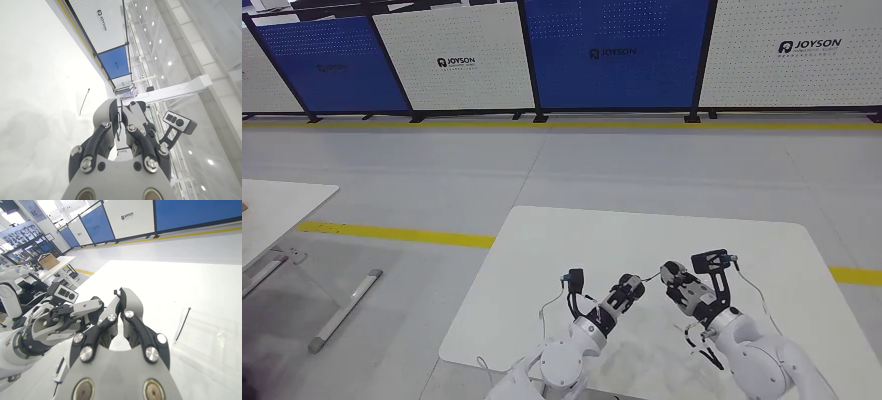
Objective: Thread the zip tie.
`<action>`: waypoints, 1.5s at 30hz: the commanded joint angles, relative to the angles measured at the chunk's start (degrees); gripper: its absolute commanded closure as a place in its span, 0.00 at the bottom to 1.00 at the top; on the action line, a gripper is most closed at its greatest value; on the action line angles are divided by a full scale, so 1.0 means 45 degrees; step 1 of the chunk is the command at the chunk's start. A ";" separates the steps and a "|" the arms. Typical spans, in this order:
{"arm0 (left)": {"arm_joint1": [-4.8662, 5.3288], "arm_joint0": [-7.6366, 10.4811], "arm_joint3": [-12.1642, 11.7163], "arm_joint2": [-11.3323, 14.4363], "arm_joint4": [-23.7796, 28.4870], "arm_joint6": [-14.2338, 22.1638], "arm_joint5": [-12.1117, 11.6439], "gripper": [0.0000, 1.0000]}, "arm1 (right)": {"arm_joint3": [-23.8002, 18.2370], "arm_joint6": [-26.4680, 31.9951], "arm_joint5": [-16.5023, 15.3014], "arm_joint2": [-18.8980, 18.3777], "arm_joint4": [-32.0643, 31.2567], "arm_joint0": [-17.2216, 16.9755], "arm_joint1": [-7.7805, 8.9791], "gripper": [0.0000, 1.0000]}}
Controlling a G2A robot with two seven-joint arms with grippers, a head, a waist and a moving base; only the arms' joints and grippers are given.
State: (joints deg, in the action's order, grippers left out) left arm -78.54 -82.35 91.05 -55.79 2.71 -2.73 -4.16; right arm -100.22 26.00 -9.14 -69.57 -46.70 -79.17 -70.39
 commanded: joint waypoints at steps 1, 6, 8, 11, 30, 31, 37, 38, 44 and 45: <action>0.0003 -0.0002 -0.0020 0.0001 -0.0052 0.0002 0.0001 0.92 | -0.0012 -0.0037 0.0017 -0.0020 0.0030 -0.0018 0.0003 1.00; 0.0003 -0.0004 -0.0048 0.0021 -0.0121 0.0016 -0.0002 0.93 | -0.0027 -0.0073 0.0001 -0.0019 0.0062 -0.0042 0.0010 1.00; 0.0002 -0.0005 -0.0052 0.0021 -0.0124 0.0005 -0.0012 0.93 | -0.0025 -0.0077 0.0001 -0.0012 0.0076 -0.0043 0.0012 1.00; 0.0002 -0.0004 -0.0061 0.0023 -0.0174 -0.0010 -0.0030 0.90 | -0.0024 -0.0092 0.0050 -0.0006 0.0070 -0.0043 0.0013 1.00; -0.0043 0.0052 -0.0169 0.0083 -0.0247 -0.0317 0.0118 1.00 | 0.0009 0.0007 -0.0096 0.0014 0.0268 -0.0023 0.0041 0.29; -0.0053 0.0059 -0.0166 0.0081 -0.0185 -0.0365 0.0144 1.00 | -0.0003 0.0003 -0.0087 0.0000 0.0273 -0.0038 0.0046 0.14; -0.0090 0.0053 -0.0063 0.0021 0.0178 -0.0546 0.0160 1.00 | -0.0094 -0.0051 -0.0061 -0.0158 0.0376 -0.0155 0.0075 0.00; -0.0094 0.0051 -0.0064 0.0001 0.0227 -0.0592 0.0188 1.00 | -0.0106 -0.0081 -0.0029 -0.0201 0.0402 -0.0185 0.0080 0.00; -0.0112 0.0062 -0.0135 -0.0077 0.0589 -0.0493 0.0214 1.00 | -0.0197 -0.0223 -0.0051 -0.0606 0.0732 -0.0510 0.0139 0.00; -0.0111 0.0069 -0.0125 -0.0101 0.0589 -0.0503 0.0189 1.00 | -0.0196 -0.0172 -0.0074 -0.0636 0.0774 -0.0550 0.0148 0.00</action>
State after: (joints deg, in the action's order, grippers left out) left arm -79.05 -82.07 90.45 -56.14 5.34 -5.00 -3.19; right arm -101.10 25.03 -9.37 -72.30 -43.35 -81.50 -69.76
